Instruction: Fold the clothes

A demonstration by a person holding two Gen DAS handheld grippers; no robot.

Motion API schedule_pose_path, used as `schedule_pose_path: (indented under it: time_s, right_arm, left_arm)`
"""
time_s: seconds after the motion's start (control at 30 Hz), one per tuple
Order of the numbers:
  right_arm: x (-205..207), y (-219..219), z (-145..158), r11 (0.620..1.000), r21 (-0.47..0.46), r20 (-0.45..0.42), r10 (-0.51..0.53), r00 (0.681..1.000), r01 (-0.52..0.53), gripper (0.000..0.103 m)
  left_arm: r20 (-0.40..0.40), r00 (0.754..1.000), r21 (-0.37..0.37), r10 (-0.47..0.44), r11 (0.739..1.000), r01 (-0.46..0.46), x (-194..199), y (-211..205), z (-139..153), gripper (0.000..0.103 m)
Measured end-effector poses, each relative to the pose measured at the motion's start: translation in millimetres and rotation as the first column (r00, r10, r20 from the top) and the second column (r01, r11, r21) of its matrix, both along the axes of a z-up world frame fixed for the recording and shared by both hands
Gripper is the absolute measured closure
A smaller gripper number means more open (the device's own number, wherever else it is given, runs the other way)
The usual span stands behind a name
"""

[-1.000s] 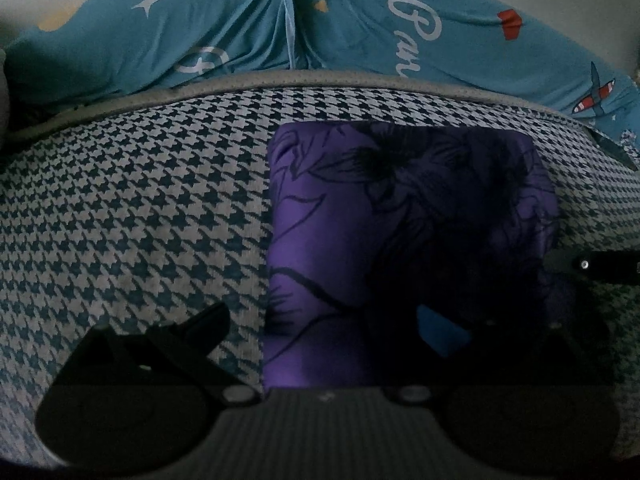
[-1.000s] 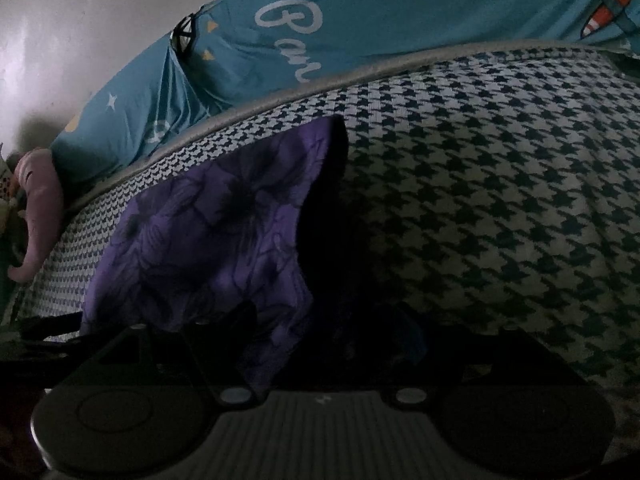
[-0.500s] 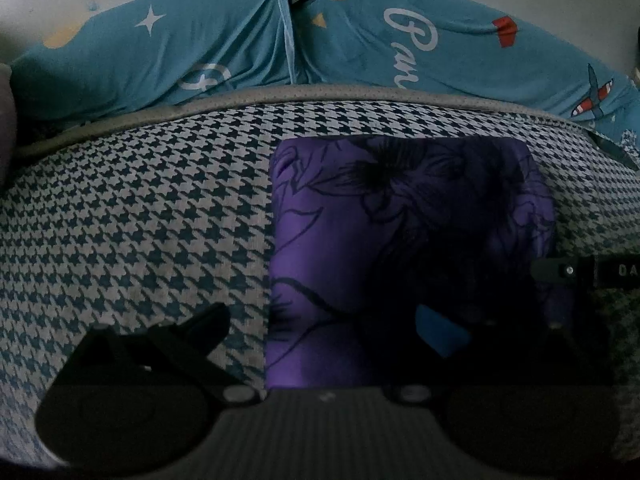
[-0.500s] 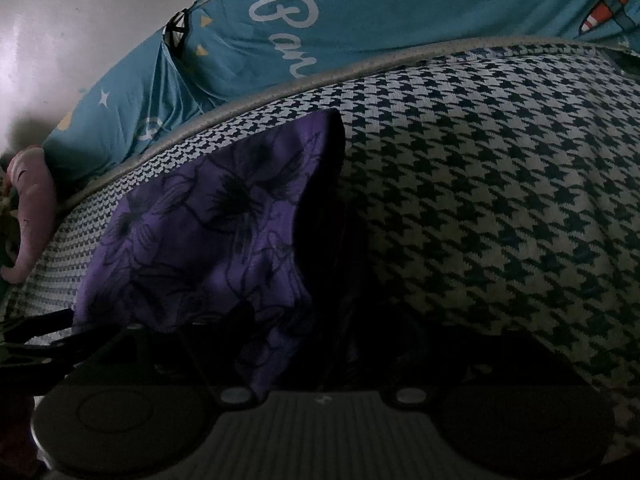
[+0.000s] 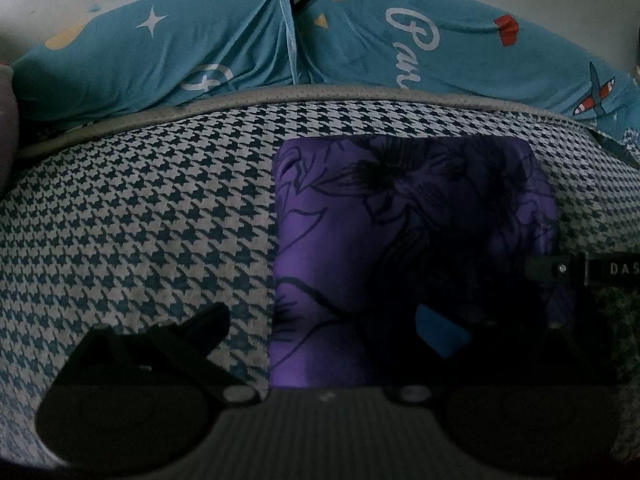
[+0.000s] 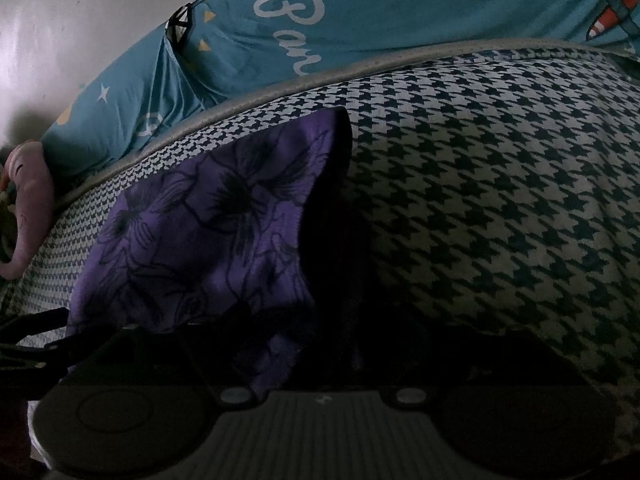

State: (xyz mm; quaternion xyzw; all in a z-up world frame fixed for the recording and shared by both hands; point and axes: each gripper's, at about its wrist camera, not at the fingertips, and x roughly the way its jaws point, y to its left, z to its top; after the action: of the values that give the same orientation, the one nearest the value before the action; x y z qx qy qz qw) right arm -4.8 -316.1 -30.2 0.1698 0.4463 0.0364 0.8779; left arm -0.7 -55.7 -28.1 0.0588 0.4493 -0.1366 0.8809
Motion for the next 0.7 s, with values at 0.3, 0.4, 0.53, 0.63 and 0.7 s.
schedule_pose_path:
  time_s: [0.3, 0.4, 0.53, 0.63, 0.7]
  right_arm:
    - [1.7, 1.7, -1.0, 1.000, 0.002, 0.001, 0.006, 1.000, -0.006, 0.020]
    - [2.2, 3.0, -1.3, 1.000, 0.008, 0.003, 0.014, 1.000, -0.014, 0.020]
    - [2.4, 7.2, -1.6, 1.000, 0.013, 0.009, 0.029, 1.000, -0.029, 0.021]
    - [2.1, 13.2, -1.6, 0.998, 0.005, 0.019, 0.060, 0.998, -0.060, 0.028]
    - [1.7, 16.6, -1.1, 0.997, 0.007, 0.026, 0.079, 0.997, -0.079, 0.036]
  left_arm:
    - [-0.002, 1.000, 0.002, -0.005, 1.000, 0.005, 1.0, 1.1, -0.2, 0.000]
    - [-0.003, 1.000, 0.003, -0.003, 1.000, 0.003, 0.6, 0.1, -0.1, 0.000]
    - [-0.002, 1.000, 0.008, -0.006, 1.000, 0.006, 0.5, 0.1, -0.4, 0.000]
    - [-0.004, 1.000, 0.009, -0.009, 1.000, 0.009, 1.2, 0.3, -0.9, 0.000]
    - [-0.005, 1.000, 0.009, -0.012, 1.000, 0.013, 1.6, 0.9, -1.1, 0.000]
